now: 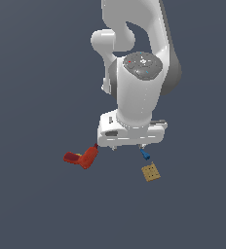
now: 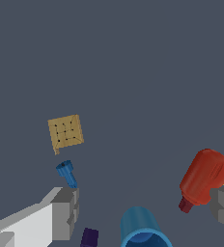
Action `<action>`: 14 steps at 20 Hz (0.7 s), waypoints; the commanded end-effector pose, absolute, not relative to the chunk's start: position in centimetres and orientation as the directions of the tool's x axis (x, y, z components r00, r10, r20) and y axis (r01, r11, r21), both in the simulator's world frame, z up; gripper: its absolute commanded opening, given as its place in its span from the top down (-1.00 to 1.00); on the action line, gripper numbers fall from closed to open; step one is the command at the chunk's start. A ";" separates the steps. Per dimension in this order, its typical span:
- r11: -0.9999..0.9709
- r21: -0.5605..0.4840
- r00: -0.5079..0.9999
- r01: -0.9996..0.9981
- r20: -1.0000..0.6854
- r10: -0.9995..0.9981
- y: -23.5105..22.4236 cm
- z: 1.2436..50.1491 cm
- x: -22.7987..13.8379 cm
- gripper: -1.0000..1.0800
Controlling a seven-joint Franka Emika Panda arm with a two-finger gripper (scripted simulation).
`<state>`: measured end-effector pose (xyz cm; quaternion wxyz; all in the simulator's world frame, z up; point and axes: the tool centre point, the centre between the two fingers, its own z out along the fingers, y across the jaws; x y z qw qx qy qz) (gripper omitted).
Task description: Pick up a designated object from a clutter of objects.
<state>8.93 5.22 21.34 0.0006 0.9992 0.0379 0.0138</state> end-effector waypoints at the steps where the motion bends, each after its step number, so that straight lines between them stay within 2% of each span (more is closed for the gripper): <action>1: -0.994 0.005 0.993 0.113 0.023 0.113 7.2 18.9 9.7 -0.92; 14: -0.966 0.003 0.966 0.257 0.004 0.257 15.6 8.4 11.0 -0.92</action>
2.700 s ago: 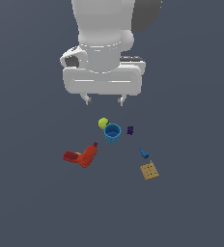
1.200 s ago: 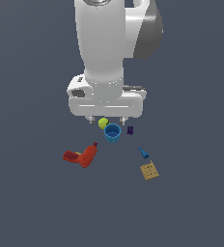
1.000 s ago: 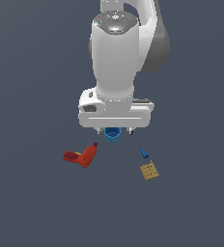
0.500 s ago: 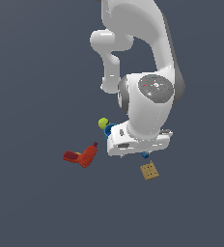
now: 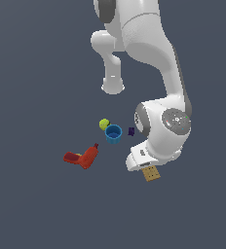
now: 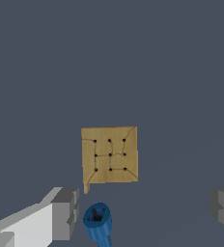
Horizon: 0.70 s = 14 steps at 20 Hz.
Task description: Pick up a designated object from a clutter of objects.
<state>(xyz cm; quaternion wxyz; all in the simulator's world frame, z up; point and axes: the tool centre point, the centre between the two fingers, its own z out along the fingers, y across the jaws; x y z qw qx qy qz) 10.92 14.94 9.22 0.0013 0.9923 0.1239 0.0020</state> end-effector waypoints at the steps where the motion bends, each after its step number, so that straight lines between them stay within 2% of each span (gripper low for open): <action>1: -0.965 0.002 0.965 0.263 0.003 0.263 16.0 7.9 11.0 -0.92; 14: -0.959 0.000 0.959 0.284 -0.001 0.284 17.2 5.6 10.8 -0.92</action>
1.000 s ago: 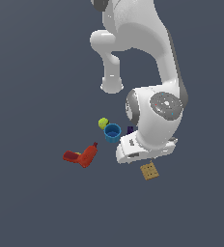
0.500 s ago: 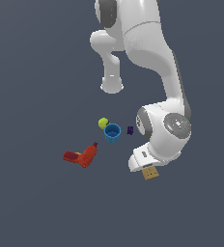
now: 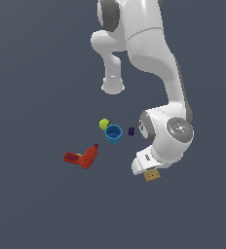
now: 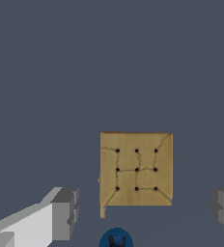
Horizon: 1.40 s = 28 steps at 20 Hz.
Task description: Pick up a designated object from a clutter of objects.
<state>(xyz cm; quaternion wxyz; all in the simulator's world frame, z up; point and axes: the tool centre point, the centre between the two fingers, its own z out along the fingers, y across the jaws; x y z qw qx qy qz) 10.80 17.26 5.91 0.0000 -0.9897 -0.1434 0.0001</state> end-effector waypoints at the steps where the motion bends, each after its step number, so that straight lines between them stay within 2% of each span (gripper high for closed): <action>1: -0.959 0.000 0.959 0.284 -0.001 0.284 17.2 5.3 10.8 -0.92; 8: -0.959 0.000 0.959 0.285 0.000 0.285 17.3 1.8 10.7 -0.92; 14: -0.959 0.000 0.959 0.285 0.000 0.285 17.3 1.1 10.8 -0.92; 15: -0.959 0.000 0.959 0.285 0.000 0.285 17.3 1.1 10.8 1.00; 28: -0.959 0.000 0.959 0.285 -0.001 0.285 17.3 1.3 10.8 1.00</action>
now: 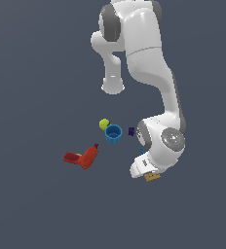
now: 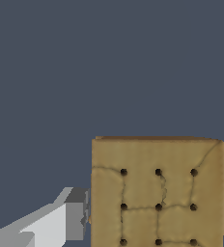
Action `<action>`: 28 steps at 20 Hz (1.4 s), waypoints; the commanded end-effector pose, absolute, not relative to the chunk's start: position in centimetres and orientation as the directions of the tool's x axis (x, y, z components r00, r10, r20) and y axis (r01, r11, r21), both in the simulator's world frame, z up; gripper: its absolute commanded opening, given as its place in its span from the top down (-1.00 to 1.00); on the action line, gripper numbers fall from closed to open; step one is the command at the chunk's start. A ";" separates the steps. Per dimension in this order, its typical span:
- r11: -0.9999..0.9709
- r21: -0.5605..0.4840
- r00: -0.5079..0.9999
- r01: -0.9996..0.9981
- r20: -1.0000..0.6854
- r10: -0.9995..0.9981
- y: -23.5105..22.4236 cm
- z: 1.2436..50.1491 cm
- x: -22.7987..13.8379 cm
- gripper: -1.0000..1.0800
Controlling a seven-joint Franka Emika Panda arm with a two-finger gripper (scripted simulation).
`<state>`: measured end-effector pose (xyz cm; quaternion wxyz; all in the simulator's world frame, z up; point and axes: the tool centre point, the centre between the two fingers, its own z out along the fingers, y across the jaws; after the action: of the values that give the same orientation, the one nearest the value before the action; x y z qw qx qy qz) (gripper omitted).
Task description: Pick up a designated object from a clutter of objects.
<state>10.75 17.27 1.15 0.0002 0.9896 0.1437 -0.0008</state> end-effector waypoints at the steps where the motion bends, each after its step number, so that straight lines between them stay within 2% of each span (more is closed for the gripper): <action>1: -0.959 0.000 0.959 0.285 -0.001 0.285 17.3 1.5 10.8 1.00; 7: -0.959 0.000 0.959 0.285 -0.001 0.285 17.6 4.0 10.5 1.00; 12: -0.959 0.000 0.959 0.285 0.000 0.285 18.0 7.9 10.2 1.00; 28: -0.958 0.000 0.958 0.286 0.000 0.286 19.9 26.7 8.7 1.00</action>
<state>8.90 19.71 24.82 0.0003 0.9895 0.1442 -0.0001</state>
